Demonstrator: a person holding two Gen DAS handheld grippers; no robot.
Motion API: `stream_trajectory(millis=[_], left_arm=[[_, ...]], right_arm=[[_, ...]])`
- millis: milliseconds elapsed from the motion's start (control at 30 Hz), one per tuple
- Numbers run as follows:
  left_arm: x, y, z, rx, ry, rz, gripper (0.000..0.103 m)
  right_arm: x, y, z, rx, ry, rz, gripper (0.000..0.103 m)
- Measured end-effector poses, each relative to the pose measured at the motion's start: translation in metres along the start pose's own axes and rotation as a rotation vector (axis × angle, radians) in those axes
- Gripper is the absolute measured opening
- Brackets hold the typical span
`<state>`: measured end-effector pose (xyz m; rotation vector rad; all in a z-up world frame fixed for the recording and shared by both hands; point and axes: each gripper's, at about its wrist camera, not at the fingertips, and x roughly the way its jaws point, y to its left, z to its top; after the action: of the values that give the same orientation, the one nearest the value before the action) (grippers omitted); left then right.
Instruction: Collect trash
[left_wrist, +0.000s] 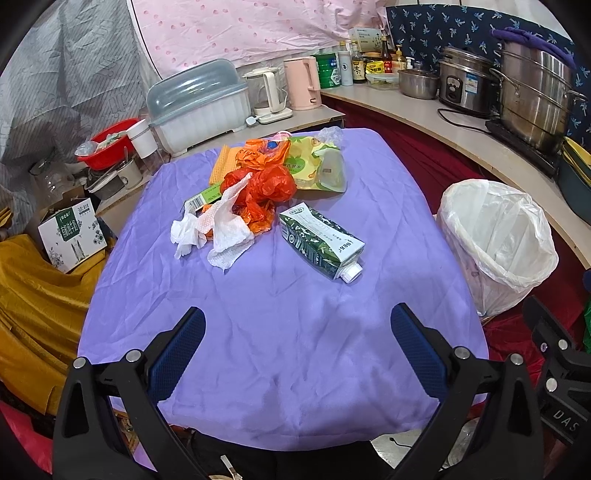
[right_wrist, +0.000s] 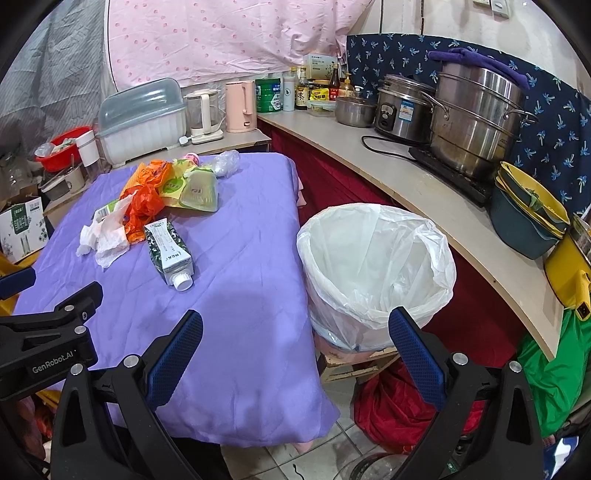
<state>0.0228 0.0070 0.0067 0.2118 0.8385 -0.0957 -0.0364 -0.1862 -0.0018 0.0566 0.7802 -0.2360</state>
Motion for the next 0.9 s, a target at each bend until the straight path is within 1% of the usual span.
stream_trajectory(millis=[267, 467, 633, 900], left_arm=[[0.011, 0.007, 0.003, -0.017, 0.019, -0.017, 0.096], [0.022, 0.019, 0.008, -0.045, 0.032, -0.028, 0.096], [0.038, 0.042, 0.016, -0.083, 0.05, -0.015, 0.096], [0.07, 0.082, 0.025, -0.133, 0.077, 0.02, 0.096]], right_arm=[[0.009, 0.006, 0.006, -0.003, 0.016, -0.009, 0.096], [0.02, 0.014, 0.011, -0.001, 0.012, -0.006, 0.096], [0.037, 0.027, 0.019, 0.002, 0.023, 0.016, 0.096], [0.068, 0.067, 0.03, -0.039, 0.033, 0.072, 0.096]])
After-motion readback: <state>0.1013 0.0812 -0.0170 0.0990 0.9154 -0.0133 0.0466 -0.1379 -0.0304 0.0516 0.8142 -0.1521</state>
